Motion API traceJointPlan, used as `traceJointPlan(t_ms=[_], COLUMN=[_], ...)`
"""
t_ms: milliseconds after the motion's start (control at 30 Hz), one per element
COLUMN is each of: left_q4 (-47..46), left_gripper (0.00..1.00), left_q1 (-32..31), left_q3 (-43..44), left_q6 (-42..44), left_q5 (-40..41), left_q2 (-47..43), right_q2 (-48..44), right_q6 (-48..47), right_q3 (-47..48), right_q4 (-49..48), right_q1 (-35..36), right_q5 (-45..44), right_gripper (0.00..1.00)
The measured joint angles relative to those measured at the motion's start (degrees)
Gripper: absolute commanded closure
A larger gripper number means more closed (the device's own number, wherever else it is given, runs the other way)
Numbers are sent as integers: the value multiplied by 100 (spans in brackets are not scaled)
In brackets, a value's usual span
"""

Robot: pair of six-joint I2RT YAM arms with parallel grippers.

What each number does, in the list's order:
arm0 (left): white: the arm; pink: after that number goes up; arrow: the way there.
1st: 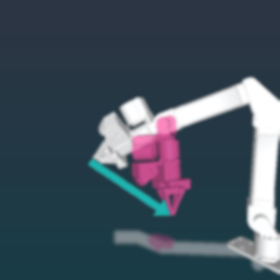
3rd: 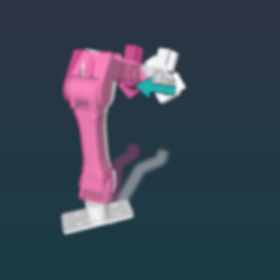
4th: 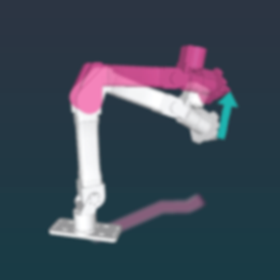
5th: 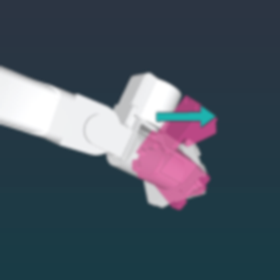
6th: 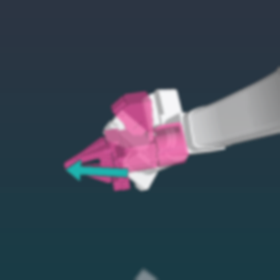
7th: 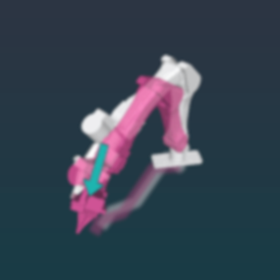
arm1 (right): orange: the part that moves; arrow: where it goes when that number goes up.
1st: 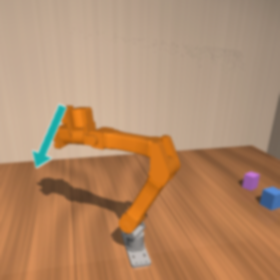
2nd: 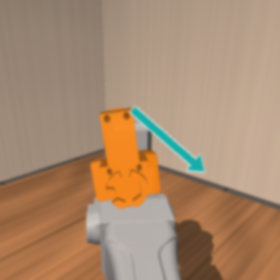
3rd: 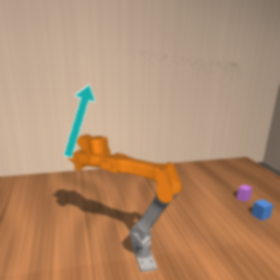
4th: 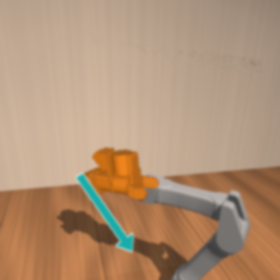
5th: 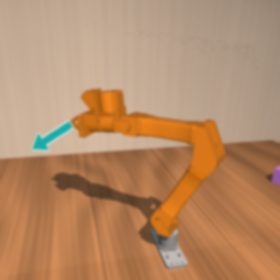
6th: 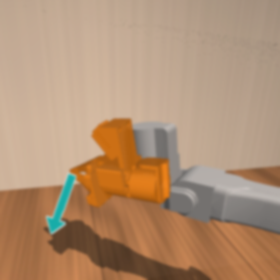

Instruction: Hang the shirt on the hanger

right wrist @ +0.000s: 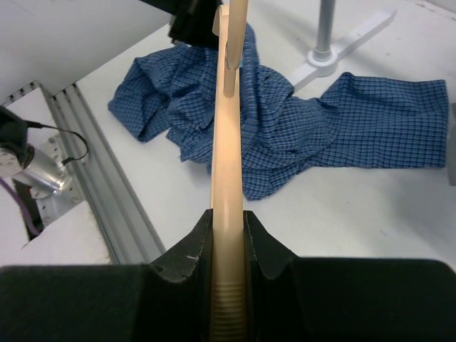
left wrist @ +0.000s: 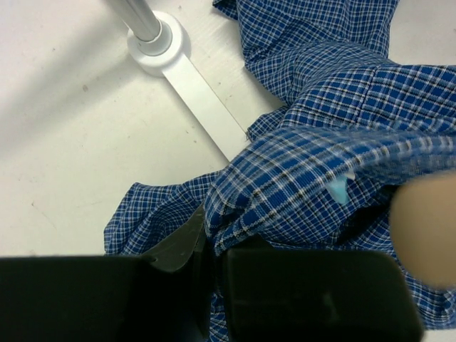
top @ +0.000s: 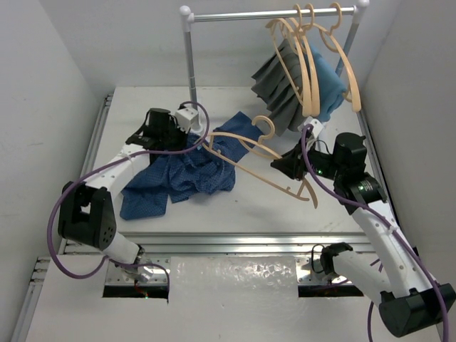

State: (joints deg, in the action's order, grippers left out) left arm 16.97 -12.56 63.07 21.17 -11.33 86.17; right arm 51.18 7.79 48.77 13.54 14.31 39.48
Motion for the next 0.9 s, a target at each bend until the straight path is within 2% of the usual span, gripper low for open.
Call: traceJointPlan(t_ms=[367, 533, 633, 900], left_q4=[98, 282, 391, 761], left_gripper=[96, 94, 89, 86], left_q1=[0, 0, 0, 0], left_q3=[48, 48, 48, -85], left_q6=[66, 210, 372, 887], left_q5=[-90, -286, -417, -610], left_q2=[37, -160, -396, -820], right_q2=[114, 796, 1187, 1526], right_q6=[-9, -223, -413, -894], right_q3=[-33, -15, 57, 660], right_q4=[42, 35, 26, 26], right_q1=[227, 807, 1152, 1322], right_q5=[184, -273, -579, -1126], right_gripper=[100, 100, 100, 100])
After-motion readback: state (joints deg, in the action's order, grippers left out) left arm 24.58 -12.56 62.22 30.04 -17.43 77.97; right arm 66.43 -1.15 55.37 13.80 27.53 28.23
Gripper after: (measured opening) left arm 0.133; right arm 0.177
